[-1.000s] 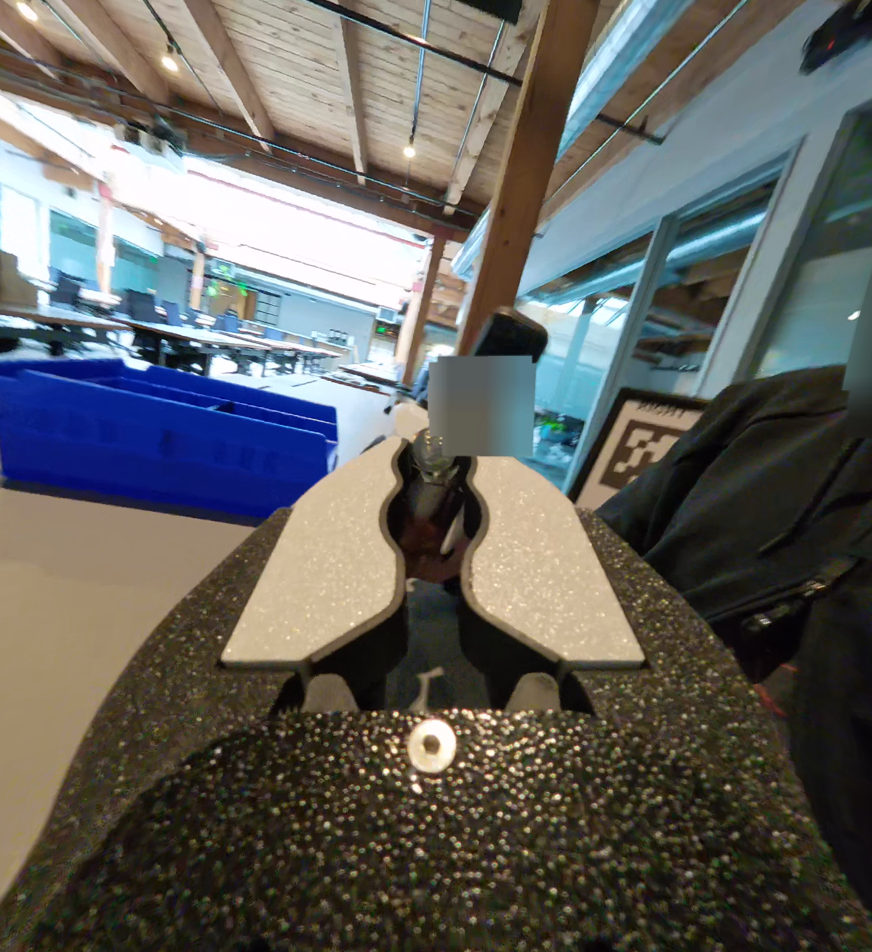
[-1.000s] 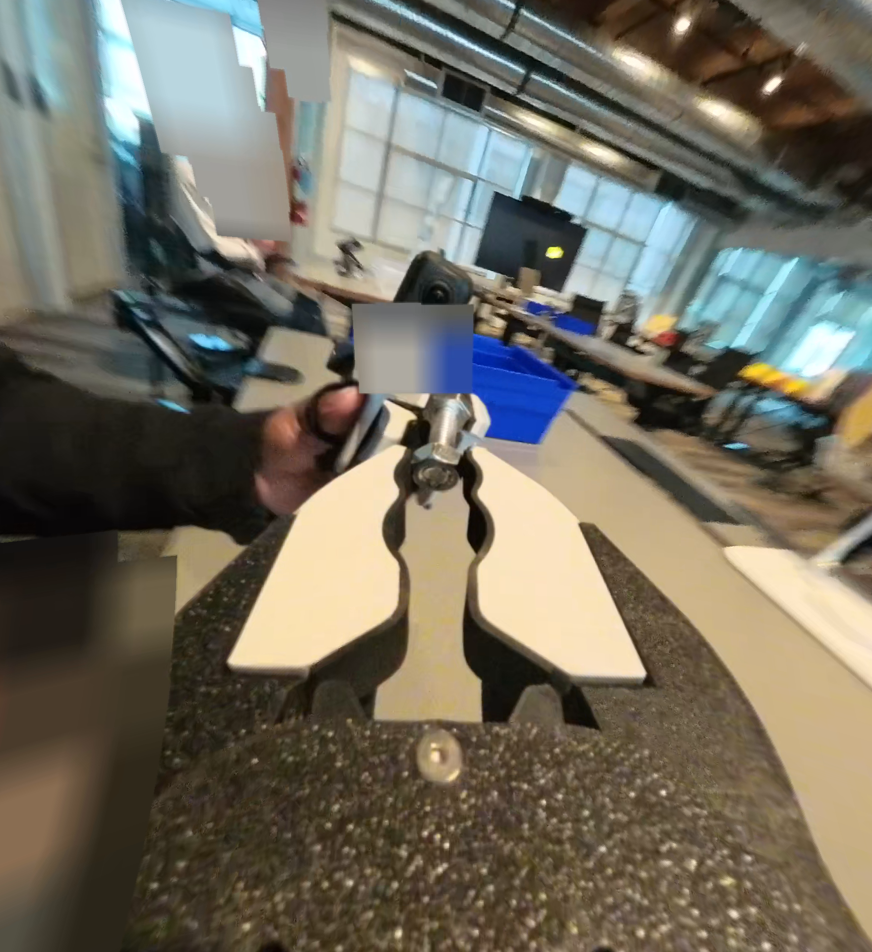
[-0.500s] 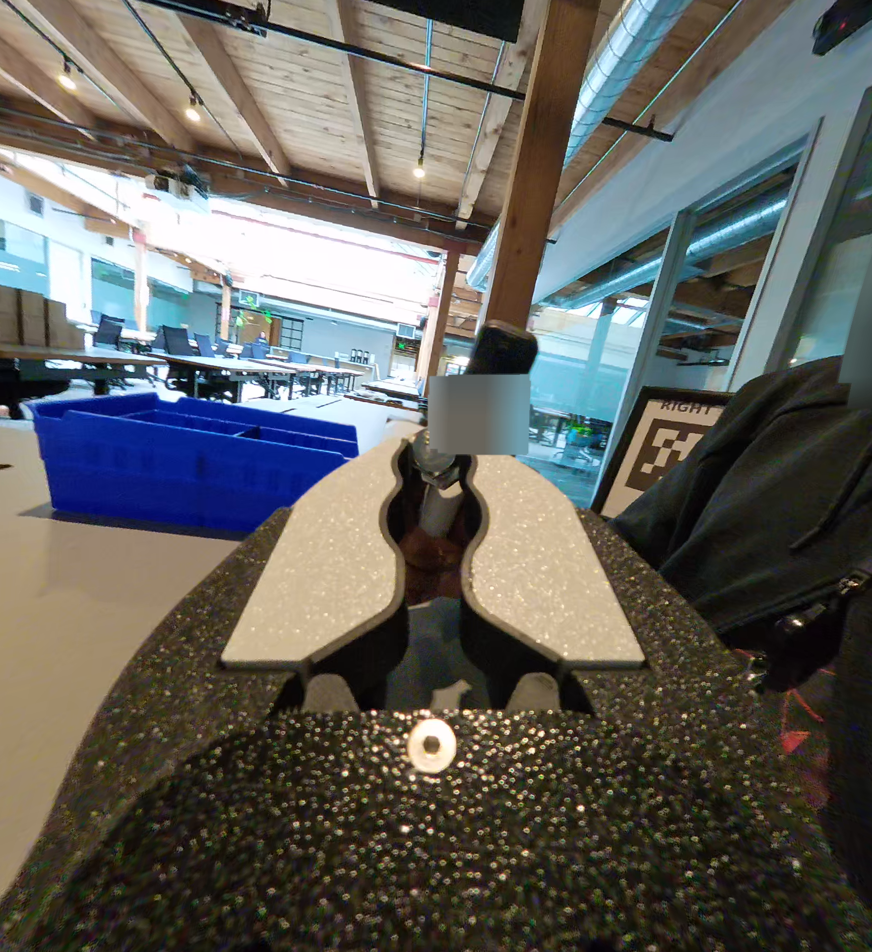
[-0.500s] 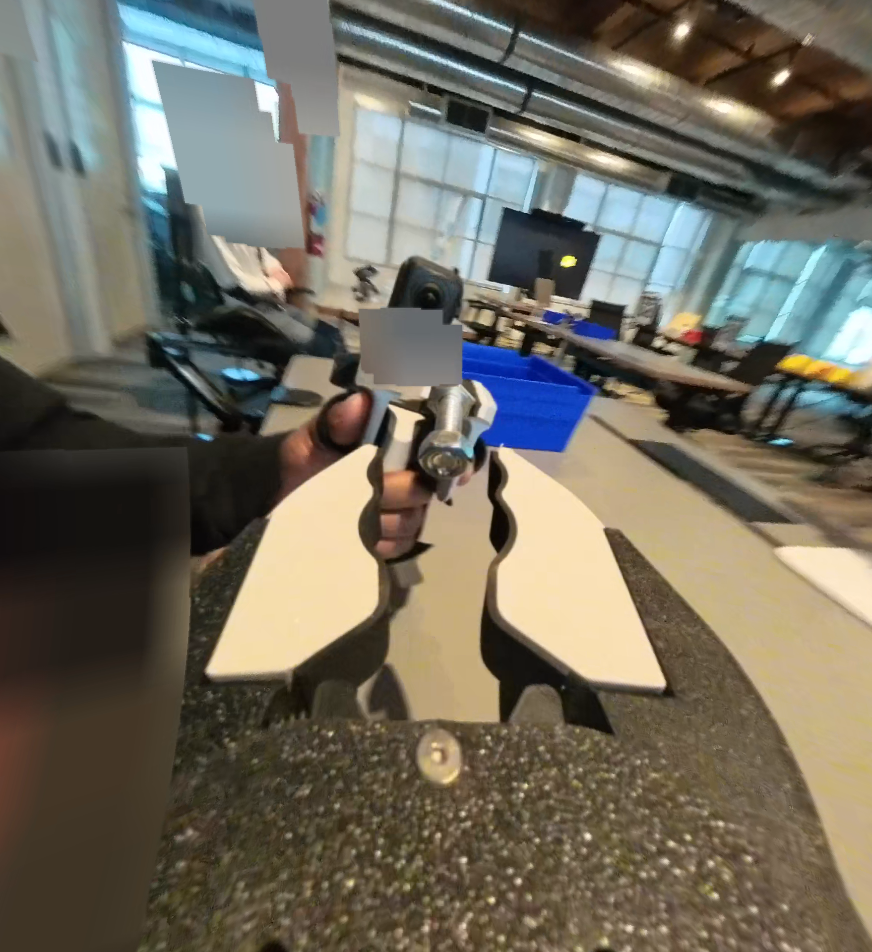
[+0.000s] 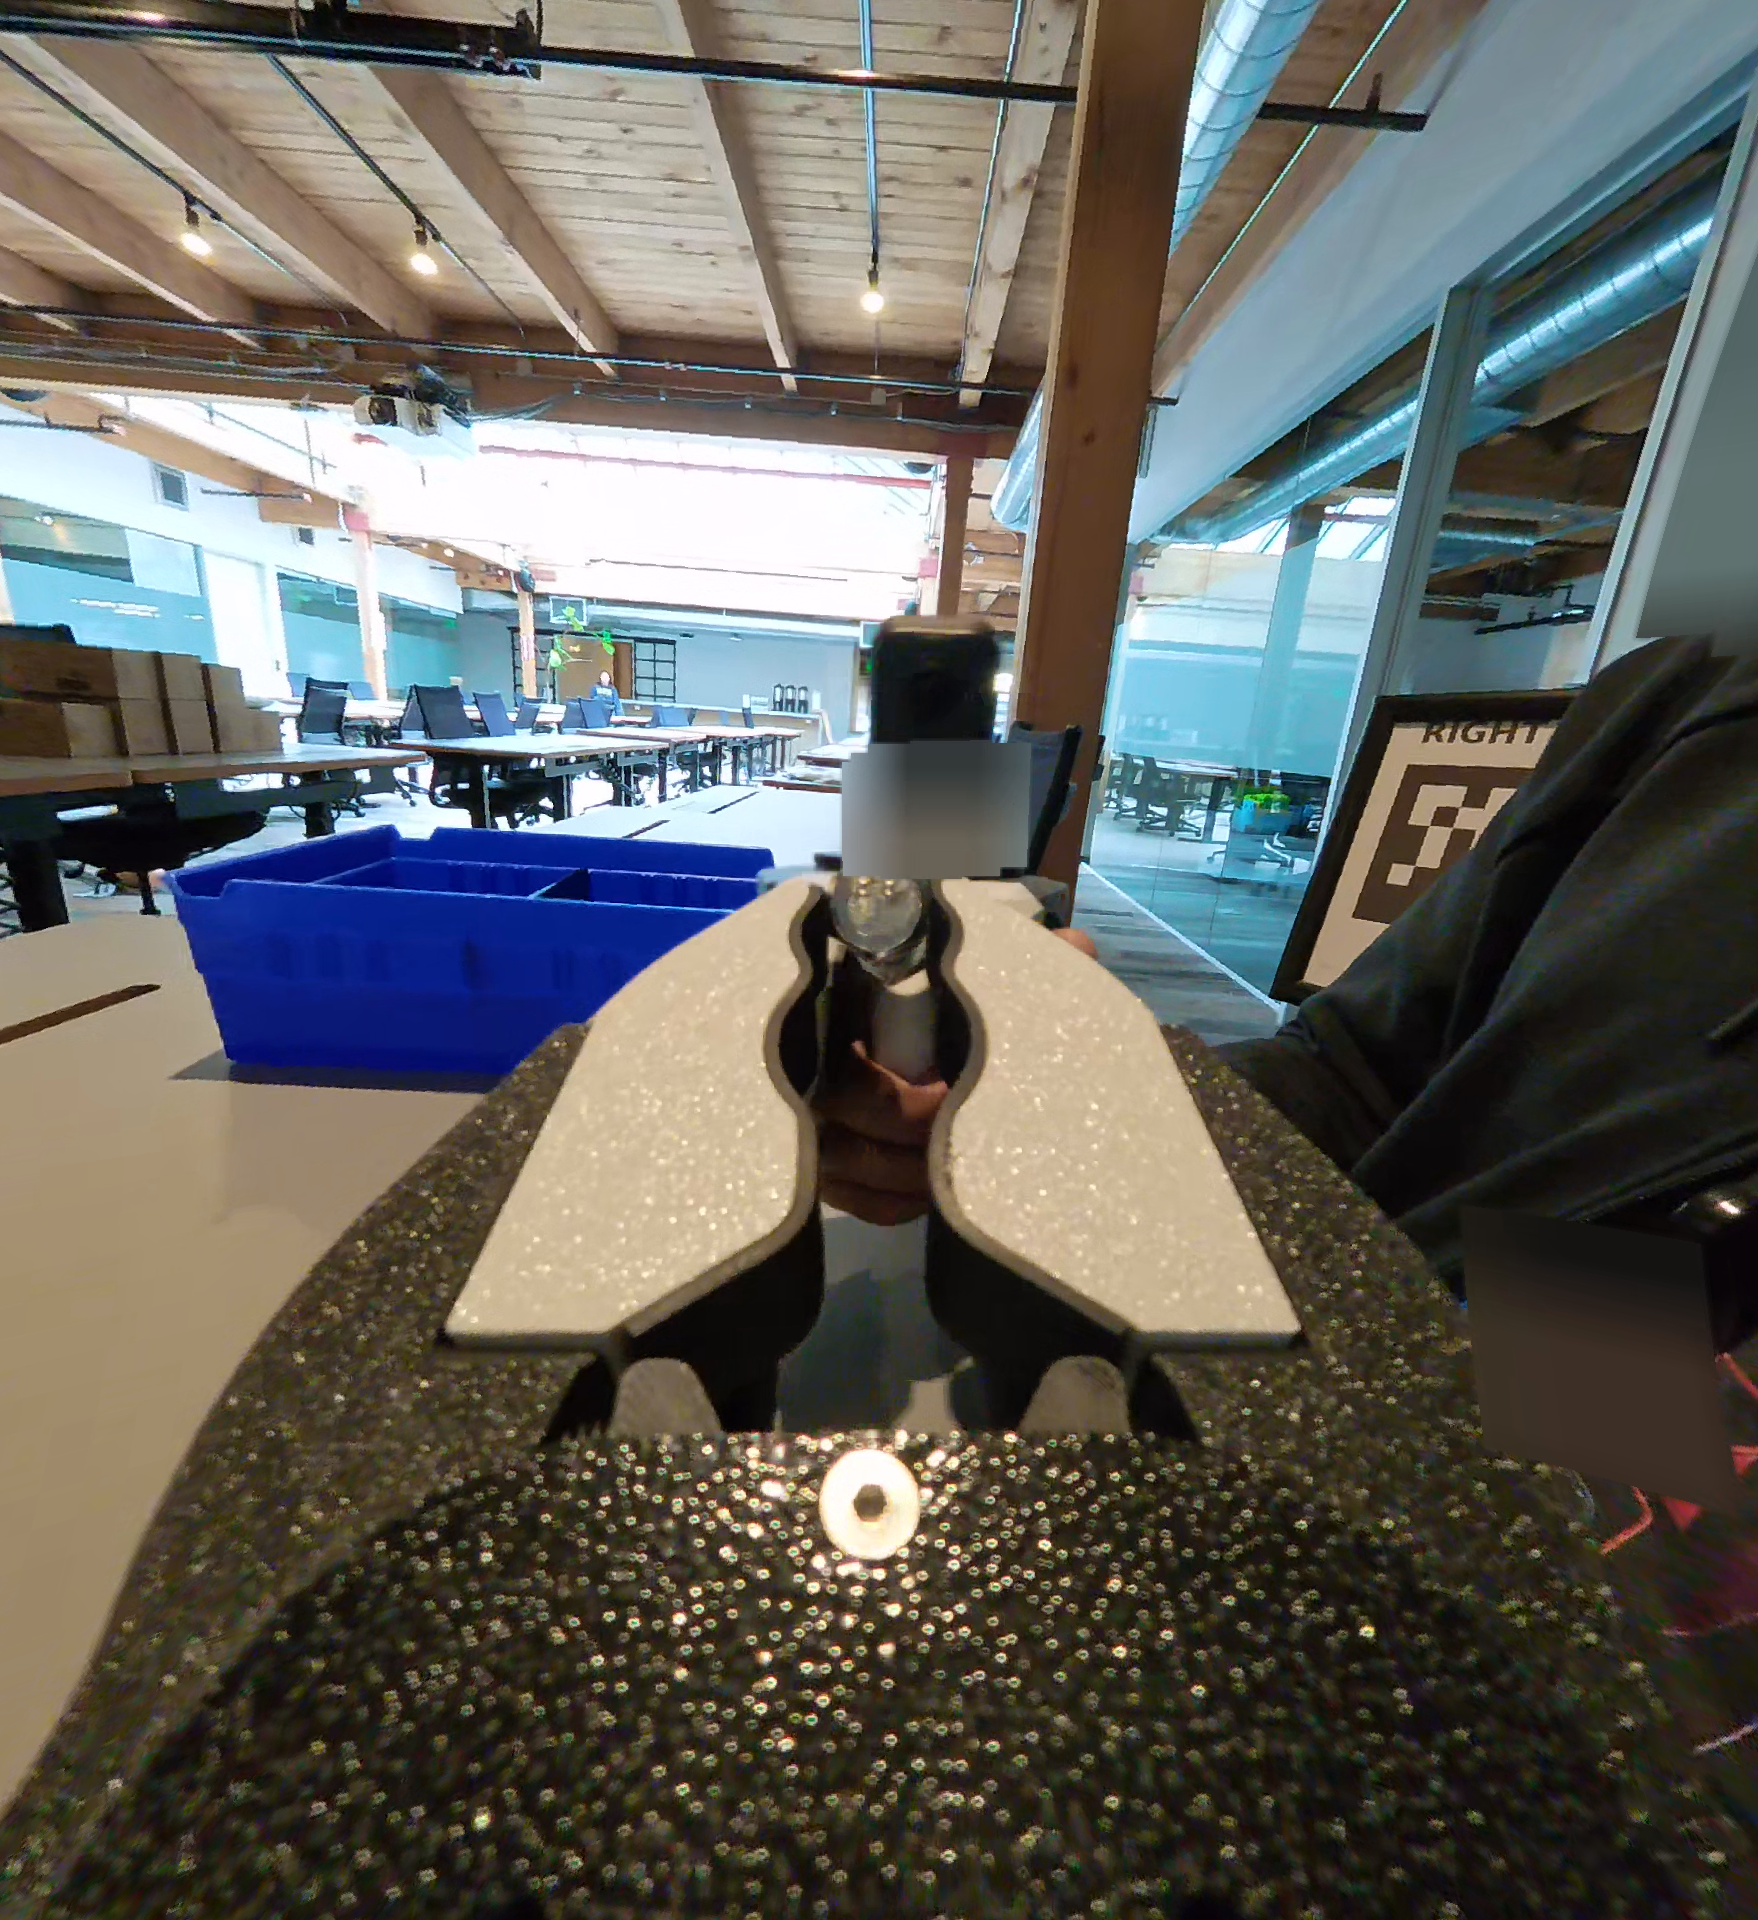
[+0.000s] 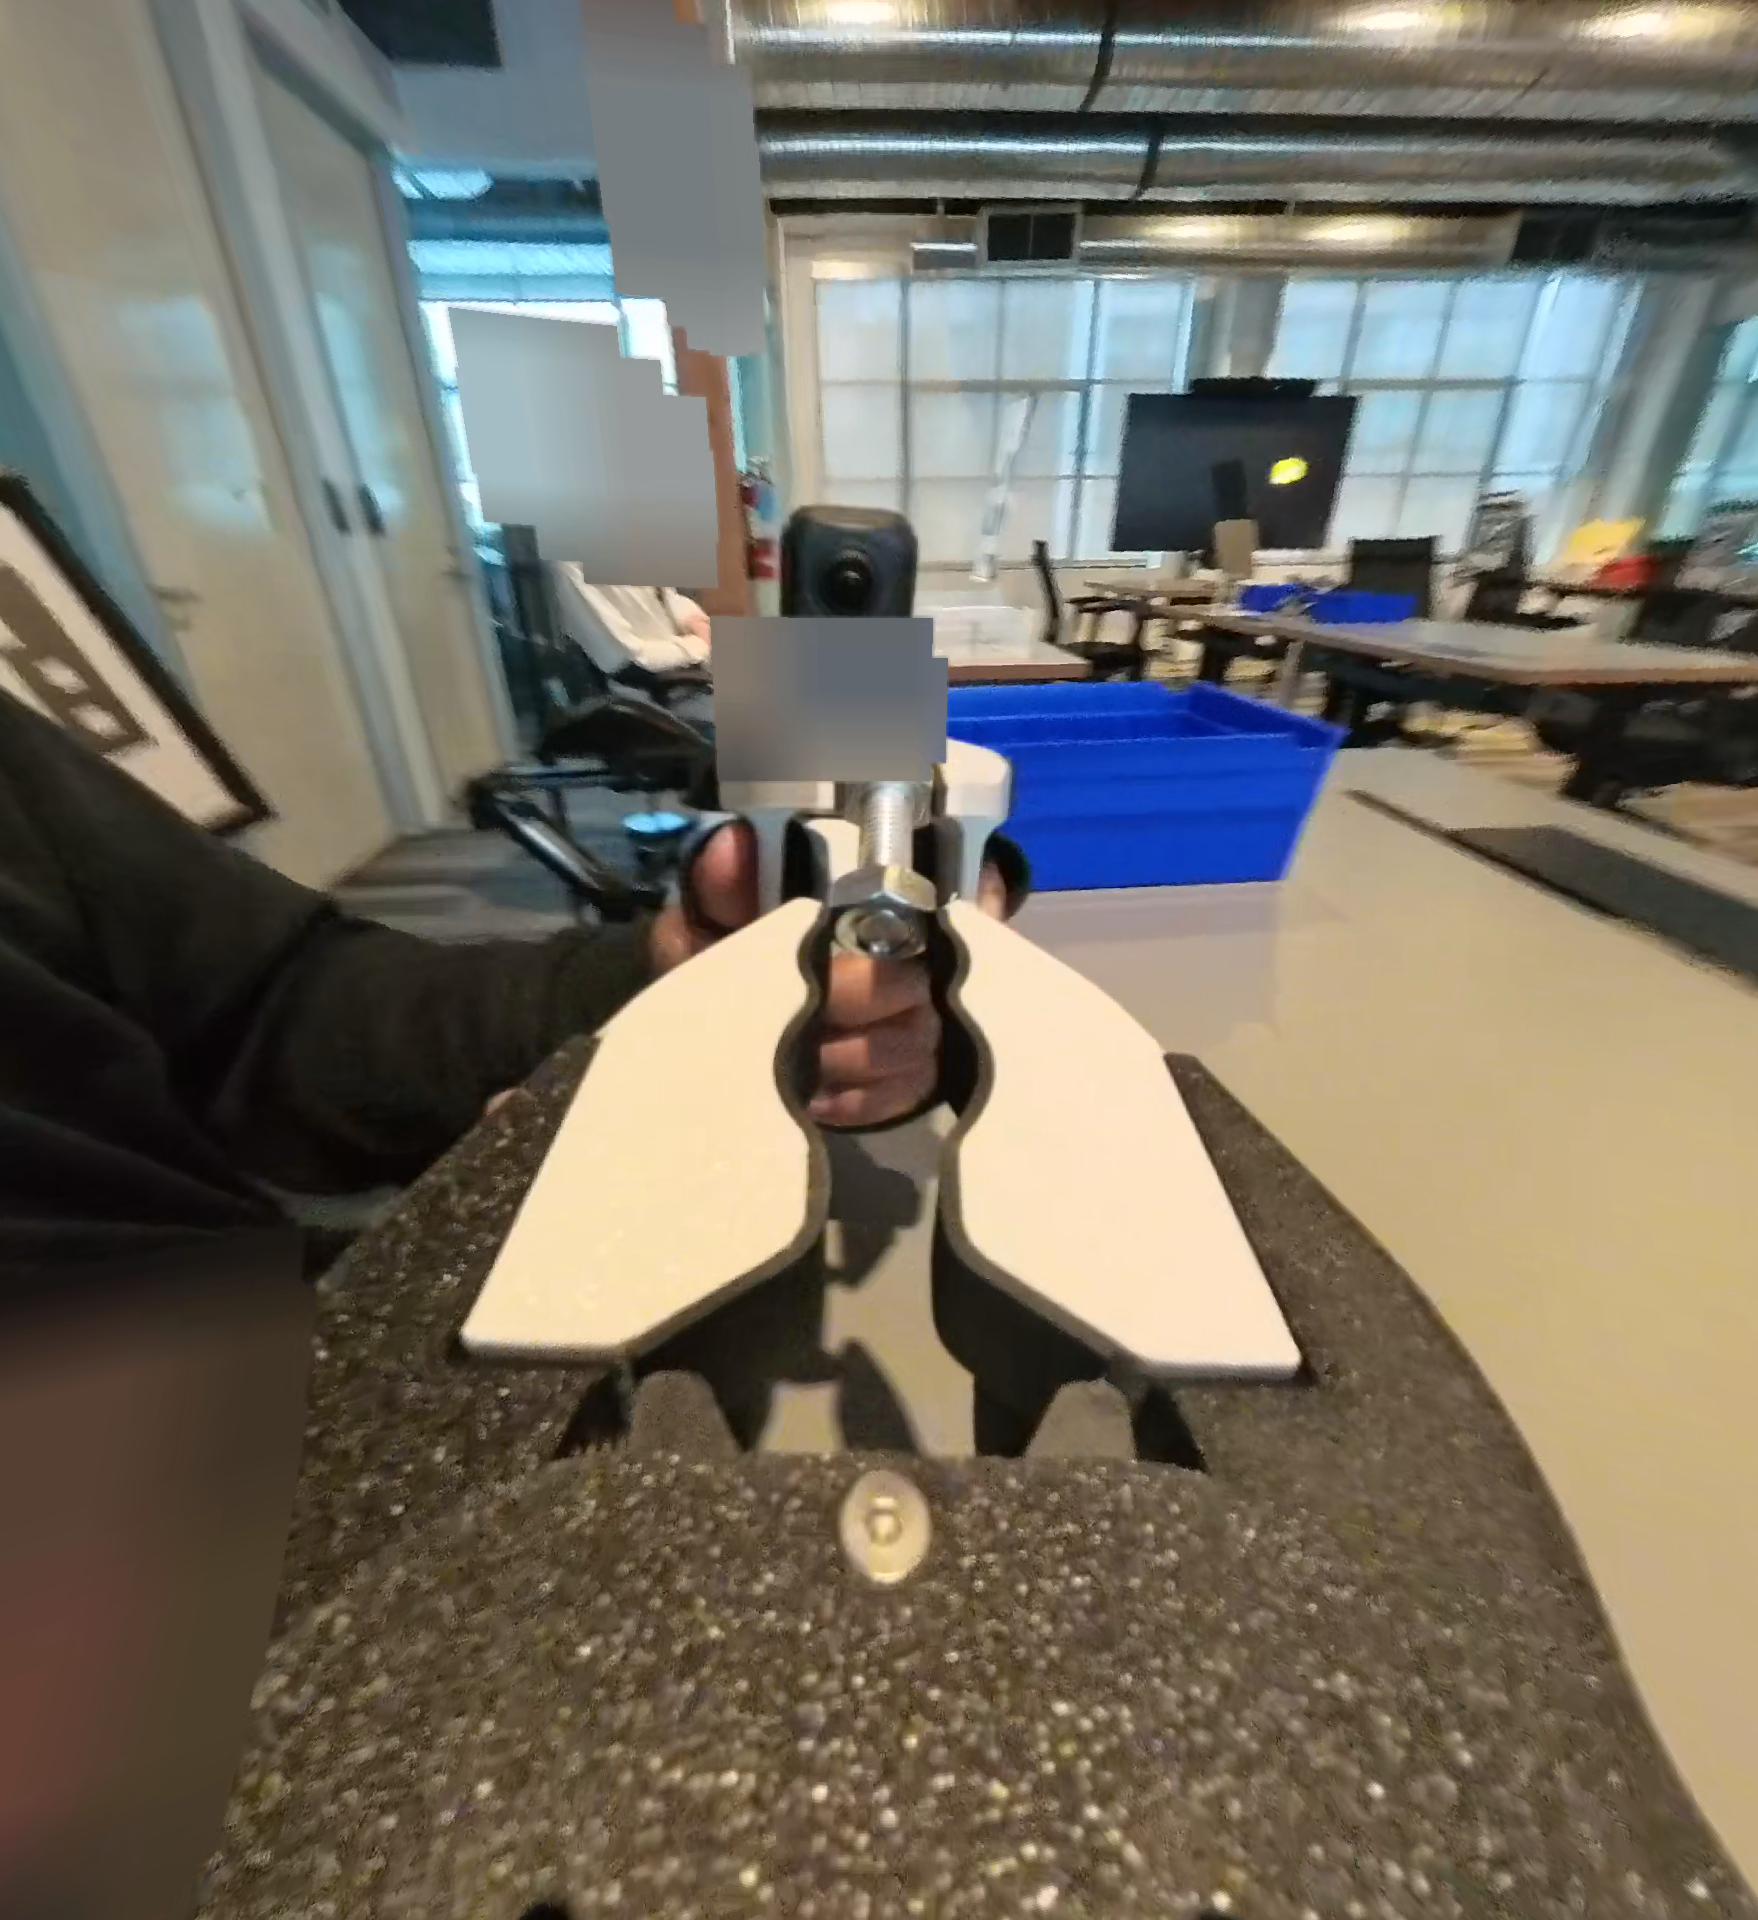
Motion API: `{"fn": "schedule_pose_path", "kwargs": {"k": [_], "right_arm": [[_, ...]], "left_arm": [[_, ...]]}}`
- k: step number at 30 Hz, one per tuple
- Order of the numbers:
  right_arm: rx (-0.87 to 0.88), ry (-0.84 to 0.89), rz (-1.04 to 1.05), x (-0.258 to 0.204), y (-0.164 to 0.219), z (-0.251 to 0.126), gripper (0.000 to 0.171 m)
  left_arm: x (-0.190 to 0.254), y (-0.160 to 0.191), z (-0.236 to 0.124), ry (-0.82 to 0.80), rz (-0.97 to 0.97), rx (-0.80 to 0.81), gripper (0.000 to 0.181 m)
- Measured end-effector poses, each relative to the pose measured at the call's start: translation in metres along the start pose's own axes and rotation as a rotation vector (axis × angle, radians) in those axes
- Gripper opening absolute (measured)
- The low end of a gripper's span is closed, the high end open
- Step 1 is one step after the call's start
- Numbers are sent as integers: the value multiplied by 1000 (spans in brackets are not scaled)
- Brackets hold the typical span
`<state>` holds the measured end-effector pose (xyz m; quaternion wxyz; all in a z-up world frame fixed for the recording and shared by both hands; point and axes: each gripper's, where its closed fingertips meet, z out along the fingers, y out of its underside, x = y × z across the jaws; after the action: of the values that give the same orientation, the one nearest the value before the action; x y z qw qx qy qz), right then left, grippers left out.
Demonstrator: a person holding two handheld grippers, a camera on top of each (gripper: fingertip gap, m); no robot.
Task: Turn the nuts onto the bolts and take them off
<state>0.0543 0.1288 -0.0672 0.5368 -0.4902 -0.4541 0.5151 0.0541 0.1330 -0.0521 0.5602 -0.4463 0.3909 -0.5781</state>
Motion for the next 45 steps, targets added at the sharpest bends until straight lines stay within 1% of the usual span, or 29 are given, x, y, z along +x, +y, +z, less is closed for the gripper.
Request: {"fn": "schedule_pose_path", "kwargs": {"k": [3, 7, 9, 11, 13, 14, 17, 19, 22, 25, 27, 29, 35, 42, 45], "right_arm": [[-66, 136, -211, 7, 3, -1, 17], [-188, 338, -595, 15, 9, -3, 18], [-247, 408, -760, 18, 11, -3, 18], [-275, 446, -859, 18, 12, -4, 18], [-272, 458, -882, 17, 11, -3, 18], [-263, 452, -868, 16, 11, -2, 18], [-220, 410, -754, 14, 9, 0, 33], [-190, 381, -638, 15, 8, 0, 39], [-136, 283, -379, 14, 9, 3, 42], [-21, 188, -104, 13, -1, 3, 43], [34, 158, 15, 15, -5, 2, 42], [51, 149, 59, 17, -6, 0, 43], [25, 166, 44, 15, -4, 3, 44], [94, 41, 271, 7, -2, 11, 37], [126, 31, 307, 10, -3, 8, 31]], "left_arm": [[-6, 4, -1, 13, -103, 2, 17], [-14, 12, -4, 81, -361, 36, 16], [-17, 15, -5, 98, -433, 43, 17], [-17, 15, -6, 109, -462, 48, 17], [-17, 14, -6, 116, -468, 56, 17], [-16, 14, -6, 119, -469, 61, 17], [-16, 7, -8, 128, -455, 97, 17], [-15, 1, -11, 139, -448, 134, 17], [-14, -6, -14, 154, -444, 176, 17], [-14, -9, -15, 159, -433, 194, 17], [-13, -10, -15, 152, -413, 193, 17], [-13, -11, -16, 139, -393, 192, 17], [-17, -8, -15, 70, -333, 160, 16], [-15, -2, -9, 0, -197, 74, 17], [-13, -1, -8, -1, -180, 58, 17]]}}
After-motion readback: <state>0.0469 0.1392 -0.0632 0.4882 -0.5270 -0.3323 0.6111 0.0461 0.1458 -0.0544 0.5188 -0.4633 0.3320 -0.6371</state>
